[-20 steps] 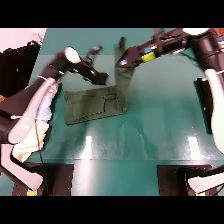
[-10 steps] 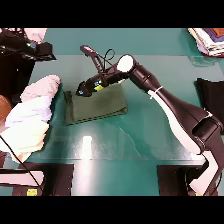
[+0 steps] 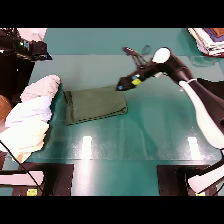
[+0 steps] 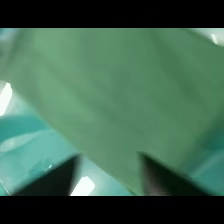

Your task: Fold the shirts.

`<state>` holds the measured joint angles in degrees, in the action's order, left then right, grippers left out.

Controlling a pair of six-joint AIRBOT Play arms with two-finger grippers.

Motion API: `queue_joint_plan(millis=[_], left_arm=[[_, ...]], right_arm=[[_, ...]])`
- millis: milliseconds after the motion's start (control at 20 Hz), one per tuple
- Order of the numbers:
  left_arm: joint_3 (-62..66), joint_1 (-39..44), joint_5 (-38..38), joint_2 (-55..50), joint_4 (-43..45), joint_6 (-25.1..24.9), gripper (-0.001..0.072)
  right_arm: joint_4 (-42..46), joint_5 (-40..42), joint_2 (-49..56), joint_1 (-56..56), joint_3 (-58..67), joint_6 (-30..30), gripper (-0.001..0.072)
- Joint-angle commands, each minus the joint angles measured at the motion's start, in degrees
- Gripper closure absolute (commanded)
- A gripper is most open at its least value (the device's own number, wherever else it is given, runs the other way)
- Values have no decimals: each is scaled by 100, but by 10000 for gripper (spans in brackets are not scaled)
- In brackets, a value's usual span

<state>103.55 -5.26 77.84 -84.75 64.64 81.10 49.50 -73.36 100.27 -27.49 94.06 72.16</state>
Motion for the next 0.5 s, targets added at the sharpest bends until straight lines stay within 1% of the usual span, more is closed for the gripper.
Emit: queue_joint_plan(millis=[0,150,200,250,450], left_arm=[[4,-7,-48,4,-81,-9,681],[-57,-7,-186,0,-190,-11,681],[-109,-7,-234,0,-254,-11,681],[-157,-7,-249,0,-286,-13,682],[-229,-7,-238,-7,-297,-57,681]], right_arm=[[-275,4,-177,885,-1132,109,15],[-1165,282,140,1102,-1552,74,22],[-1346,304,304,1032,-1508,63,82],[-1425,308,463,922,-1390,61,115],[-1681,481,1141,295,-514,66,120]])
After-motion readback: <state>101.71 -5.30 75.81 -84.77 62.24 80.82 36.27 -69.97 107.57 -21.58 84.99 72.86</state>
